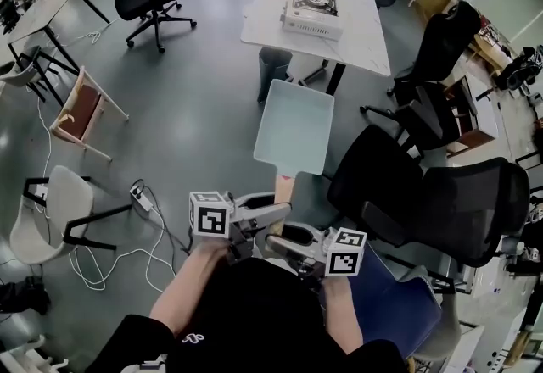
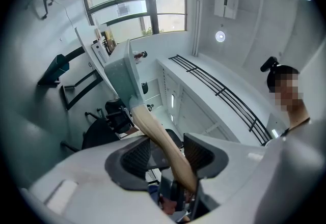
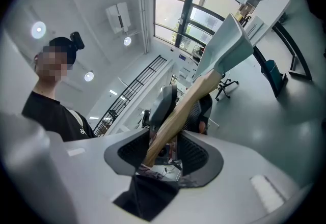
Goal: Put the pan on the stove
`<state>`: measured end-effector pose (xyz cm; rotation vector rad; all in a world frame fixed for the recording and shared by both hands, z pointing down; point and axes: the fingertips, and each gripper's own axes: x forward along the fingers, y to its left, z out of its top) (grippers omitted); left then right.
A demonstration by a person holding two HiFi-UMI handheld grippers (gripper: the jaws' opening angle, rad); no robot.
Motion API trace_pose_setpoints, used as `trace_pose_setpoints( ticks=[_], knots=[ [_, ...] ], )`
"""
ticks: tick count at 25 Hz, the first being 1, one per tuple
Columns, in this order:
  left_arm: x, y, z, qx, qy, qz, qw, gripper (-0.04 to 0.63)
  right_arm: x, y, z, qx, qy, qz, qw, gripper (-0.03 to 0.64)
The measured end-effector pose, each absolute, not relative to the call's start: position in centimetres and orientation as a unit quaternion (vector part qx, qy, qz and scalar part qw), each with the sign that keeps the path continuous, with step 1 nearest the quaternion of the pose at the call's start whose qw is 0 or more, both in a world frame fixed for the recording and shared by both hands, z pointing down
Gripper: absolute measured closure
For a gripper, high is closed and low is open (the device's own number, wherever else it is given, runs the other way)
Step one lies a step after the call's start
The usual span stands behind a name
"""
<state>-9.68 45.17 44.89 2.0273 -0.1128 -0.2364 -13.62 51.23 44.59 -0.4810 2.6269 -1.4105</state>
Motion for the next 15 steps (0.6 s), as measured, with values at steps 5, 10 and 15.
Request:
trace_pose_setpoints(
  ticks=[5,10,15],
  knots=[
    [-11.0,43.4,44.9,0.847,-0.047,-0.093,0.521,0.383,-15.0,49.5,44.7,-0.161,0.869,-0.464,0.061,0.436],
    [-11.3,42.2,45.2,0.847,-0.041,-0.095,0.522,0.383,-15.2,48.2,44.8,-0.168,0.867,-0.465,0.062,0.436],
    [-11.0,41.3,44.8,0.847,-0.033,-0.099,0.521,0.383,-15.1,47.3,44.5,-0.175,0.868,-0.461,0.061,0.436]
  ],
)
